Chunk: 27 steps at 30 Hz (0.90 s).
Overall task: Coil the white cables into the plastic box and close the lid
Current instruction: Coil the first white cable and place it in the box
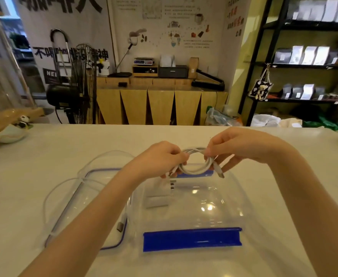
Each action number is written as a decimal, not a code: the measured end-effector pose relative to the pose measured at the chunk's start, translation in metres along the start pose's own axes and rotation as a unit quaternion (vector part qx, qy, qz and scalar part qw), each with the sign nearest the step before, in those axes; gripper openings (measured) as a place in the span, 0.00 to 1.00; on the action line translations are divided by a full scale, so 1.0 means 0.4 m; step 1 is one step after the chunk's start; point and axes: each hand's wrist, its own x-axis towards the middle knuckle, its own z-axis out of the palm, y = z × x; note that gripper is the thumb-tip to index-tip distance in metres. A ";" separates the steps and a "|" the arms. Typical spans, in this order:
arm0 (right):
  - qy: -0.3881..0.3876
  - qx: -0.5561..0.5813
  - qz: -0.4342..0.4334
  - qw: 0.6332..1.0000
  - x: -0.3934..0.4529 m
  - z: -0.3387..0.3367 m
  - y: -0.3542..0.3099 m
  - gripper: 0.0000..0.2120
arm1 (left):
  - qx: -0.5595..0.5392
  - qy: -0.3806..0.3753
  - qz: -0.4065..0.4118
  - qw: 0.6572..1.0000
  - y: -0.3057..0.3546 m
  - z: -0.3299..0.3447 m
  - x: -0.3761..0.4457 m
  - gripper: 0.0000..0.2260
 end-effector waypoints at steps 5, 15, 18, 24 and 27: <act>-0.036 -0.050 0.027 0.998 0.006 0.003 0.017 0.08 | 0.009 -0.027 -0.009 1.000 -0.006 0.026 0.000 0.06; -0.092 -0.200 0.129 0.967 0.033 0.035 0.006 0.08 | 0.257 -0.060 0.011 0.965 0.037 0.089 0.043 0.11; -0.070 -0.228 0.143 0.961 0.040 0.041 0.005 0.05 | 0.310 -0.081 0.004 0.947 0.058 0.098 0.073 0.12; -0.014 -0.346 0.147 0.927 0.049 0.088 0.000 0.12 | 0.372 -0.092 -0.012 0.924 0.052 0.145 0.091 0.09; 0.021 -0.366 0.135 0.921 0.055 0.111 0.000 0.15 | 0.350 -0.091 -0.020 0.932 0.046 0.160 0.091 0.02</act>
